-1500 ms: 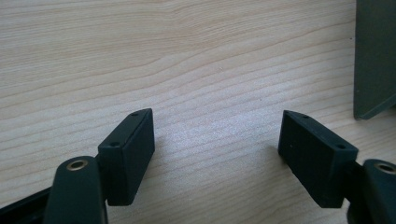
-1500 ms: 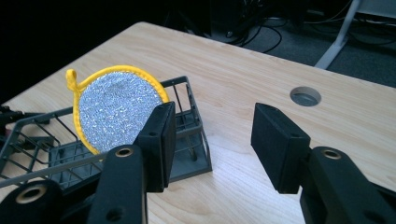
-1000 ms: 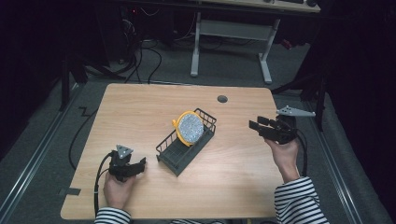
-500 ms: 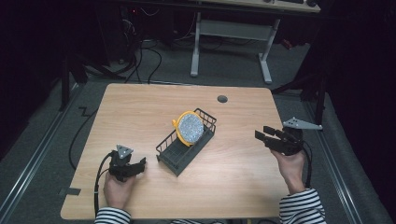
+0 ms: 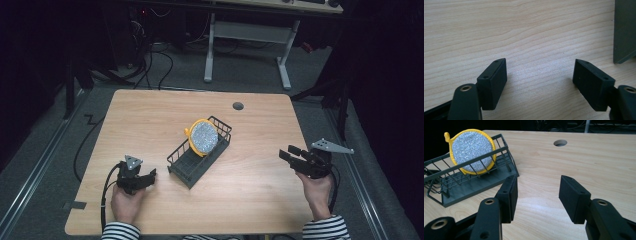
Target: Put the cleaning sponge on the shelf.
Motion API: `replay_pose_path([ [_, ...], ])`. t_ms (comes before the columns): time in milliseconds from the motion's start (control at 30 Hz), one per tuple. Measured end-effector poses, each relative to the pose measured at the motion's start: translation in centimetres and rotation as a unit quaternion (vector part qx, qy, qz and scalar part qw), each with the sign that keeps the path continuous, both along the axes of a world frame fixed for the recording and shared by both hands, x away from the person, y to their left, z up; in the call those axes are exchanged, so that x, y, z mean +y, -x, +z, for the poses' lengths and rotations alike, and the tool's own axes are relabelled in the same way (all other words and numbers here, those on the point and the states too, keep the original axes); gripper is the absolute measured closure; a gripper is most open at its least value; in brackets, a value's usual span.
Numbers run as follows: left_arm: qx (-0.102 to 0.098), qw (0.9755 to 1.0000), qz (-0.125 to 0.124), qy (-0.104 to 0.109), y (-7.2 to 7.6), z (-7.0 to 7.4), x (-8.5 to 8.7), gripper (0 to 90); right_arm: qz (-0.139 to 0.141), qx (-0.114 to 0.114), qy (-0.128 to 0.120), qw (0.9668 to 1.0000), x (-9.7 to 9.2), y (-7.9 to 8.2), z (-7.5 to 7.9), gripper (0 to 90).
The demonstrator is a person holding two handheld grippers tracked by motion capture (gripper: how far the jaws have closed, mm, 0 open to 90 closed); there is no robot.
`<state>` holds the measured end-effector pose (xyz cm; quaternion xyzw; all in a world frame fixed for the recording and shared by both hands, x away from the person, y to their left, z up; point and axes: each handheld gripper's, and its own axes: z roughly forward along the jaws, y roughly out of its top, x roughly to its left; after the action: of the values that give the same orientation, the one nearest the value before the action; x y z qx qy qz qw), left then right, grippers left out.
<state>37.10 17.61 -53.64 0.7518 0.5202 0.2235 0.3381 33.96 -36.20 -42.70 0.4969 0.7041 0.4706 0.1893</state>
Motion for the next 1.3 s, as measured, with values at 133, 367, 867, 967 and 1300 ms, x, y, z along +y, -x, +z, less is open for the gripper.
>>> replay_pose_path([
  [133,0.0,1.0,0.0,0.0,0.0,0.0,0.0,28.1,-0.007,0.004,0.003,1.0,-0.4,0.4,-0.8,49.7],
  [367,0.0,1.0,0.0,0.0,0.0,0.0,0.0,28.1,-0.022,0.019,-0.003,0.9996,-0.8,0.5,-2.8,49.7],
  [867,-0.001,1.0,0.002,0.0,-0.1,0.0,0.0,28.4,-0.028,0.03,-0.015,0.999,-0.7,0.5,-5.3,49.2],
  [967,-0.001,1.0,0.001,-0.001,0.0,0.0,0.0,28.4,-0.029,0.038,-0.01,0.9988,-0.8,0.4,-5.8,49.1],
  [1300,0.0,1.0,0.0,0.0,0.0,0.0,0.0,28.3,-0.031,0.051,0.016,0.9981,-0.1,0.2,-7.7,47.5],
])
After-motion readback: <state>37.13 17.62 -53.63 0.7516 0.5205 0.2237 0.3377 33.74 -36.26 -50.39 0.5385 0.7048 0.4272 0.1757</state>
